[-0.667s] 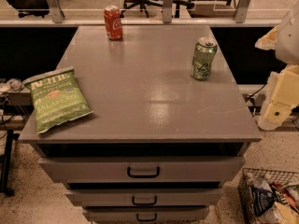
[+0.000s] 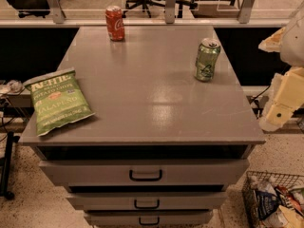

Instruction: Move green can near green jalapeno chip bag

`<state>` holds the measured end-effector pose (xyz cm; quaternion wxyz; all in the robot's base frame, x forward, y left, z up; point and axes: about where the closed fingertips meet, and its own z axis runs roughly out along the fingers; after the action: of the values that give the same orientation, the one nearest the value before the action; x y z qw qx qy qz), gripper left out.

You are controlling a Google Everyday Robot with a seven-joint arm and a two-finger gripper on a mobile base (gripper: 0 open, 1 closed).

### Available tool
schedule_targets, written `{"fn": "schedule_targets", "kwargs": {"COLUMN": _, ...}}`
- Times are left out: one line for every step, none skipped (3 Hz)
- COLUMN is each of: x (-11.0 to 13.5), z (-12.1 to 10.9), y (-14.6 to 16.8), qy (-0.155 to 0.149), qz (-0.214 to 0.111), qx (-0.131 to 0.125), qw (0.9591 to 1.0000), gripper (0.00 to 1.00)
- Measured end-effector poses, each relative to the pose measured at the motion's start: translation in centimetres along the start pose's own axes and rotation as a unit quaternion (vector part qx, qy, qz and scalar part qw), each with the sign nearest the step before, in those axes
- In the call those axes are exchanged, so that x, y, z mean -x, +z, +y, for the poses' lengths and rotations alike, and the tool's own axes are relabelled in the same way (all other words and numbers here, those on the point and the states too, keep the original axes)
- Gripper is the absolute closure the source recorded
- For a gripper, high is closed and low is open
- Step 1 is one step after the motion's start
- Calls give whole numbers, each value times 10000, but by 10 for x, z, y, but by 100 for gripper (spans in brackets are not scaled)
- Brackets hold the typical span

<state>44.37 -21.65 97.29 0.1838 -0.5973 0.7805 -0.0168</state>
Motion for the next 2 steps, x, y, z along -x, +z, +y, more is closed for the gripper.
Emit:
{"fn": "schedule_targets", "kwargs": {"x": 8, "z": -20, "y": 11, "qy": 36, "qz": -430, "qx": -151, "qw": 9990, "gripper": 0}}
{"fn": "schedule_targets", "kwargs": {"x": 20, "z": -58, "y": 29, "qy": 128, "qz": -853, "qx": -368, "qw": 9956, "gripper": 0}}
